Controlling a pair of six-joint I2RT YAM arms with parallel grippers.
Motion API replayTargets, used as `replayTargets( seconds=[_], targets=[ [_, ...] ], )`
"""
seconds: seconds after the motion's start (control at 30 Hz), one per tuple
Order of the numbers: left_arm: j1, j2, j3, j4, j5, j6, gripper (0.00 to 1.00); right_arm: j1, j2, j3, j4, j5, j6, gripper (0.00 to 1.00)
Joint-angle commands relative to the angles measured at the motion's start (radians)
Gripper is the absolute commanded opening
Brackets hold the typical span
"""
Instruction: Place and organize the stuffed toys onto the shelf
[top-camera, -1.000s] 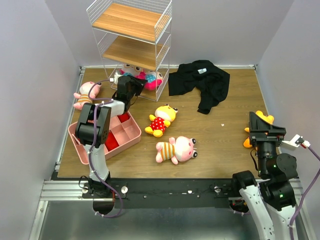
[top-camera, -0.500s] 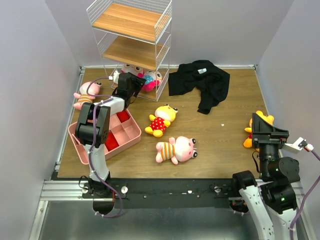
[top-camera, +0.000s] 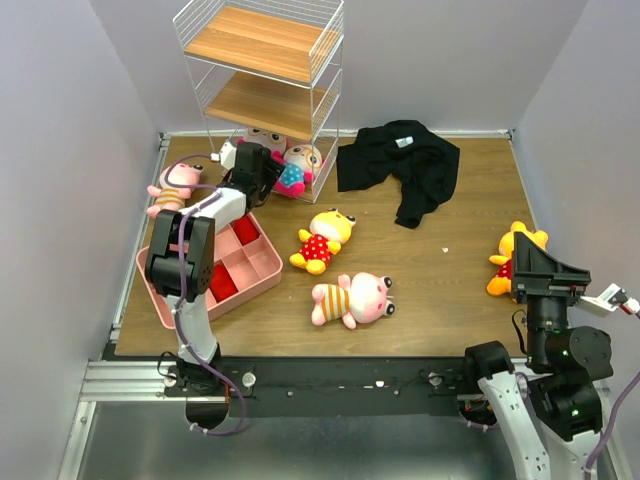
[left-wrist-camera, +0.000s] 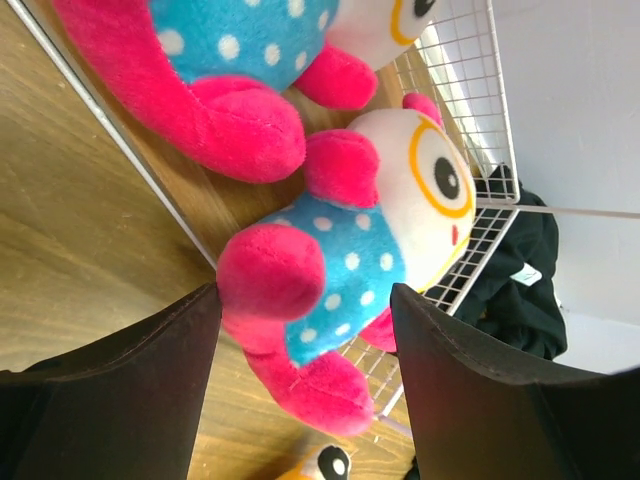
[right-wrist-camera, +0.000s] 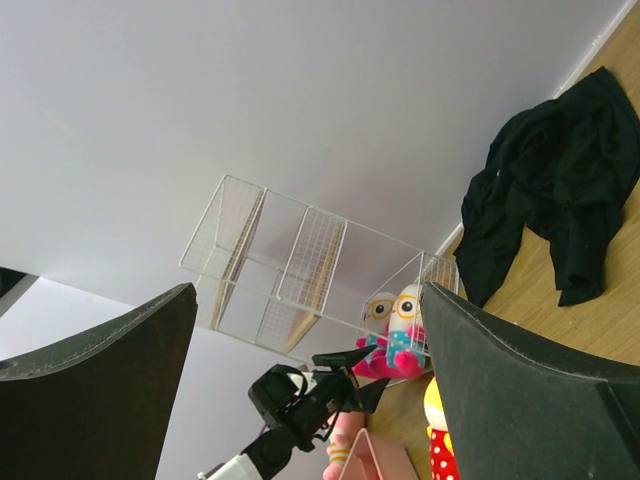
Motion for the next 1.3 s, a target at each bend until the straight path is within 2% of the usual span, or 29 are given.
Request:
replayTargets(
  seconds=[0.0, 0.3, 0.57, 0.9, 1.0, 1.13, 1.27],
  targets=[
    [-0.005, -0.058, 0.028, -0.076, -0.069, 0.022, 0.77, -0.003, -0.020, 0.044, -0.051, 0.016, 0.002, 1.00],
    [-0.030, -0.061, 0.046, -0.176, -0.103, 0.017, 0.75, -0.003, -0.023, 0.059, -0.063, 0.010, 0.016, 1.00],
    [-0.054, -0.021, 0.039, -0.110, -0.088, -0.001, 0.72, -0.002, -0.023, 0.047, -0.057, 0.011, 0.016, 1.00],
    [-0.060, 0.048, 0.076, -0.113, -0.117, -0.023, 0.68, -0.002, -0.025, 0.035, -0.038, 0.048, -0.009, 1.00],
    [-0.059, 0.056, 0.065, -0.052, -0.103, -0.041, 0.65, -0.002, -0.025, 0.030, -0.026, 0.056, -0.021, 1.00],
    [-0.059, 0.051, -0.013, 0.165, -0.074, -0.073, 0.58, -0.003, -0.023, 0.032, -0.018, 0.067, -0.032, 1.00],
    [-0.060, 0.094, 0.036, 0.178, -0.039, -0.075, 0.57, -0.002, -0.022, 0.028, -0.006, 0.068, -0.036, 1.00]
  ],
)
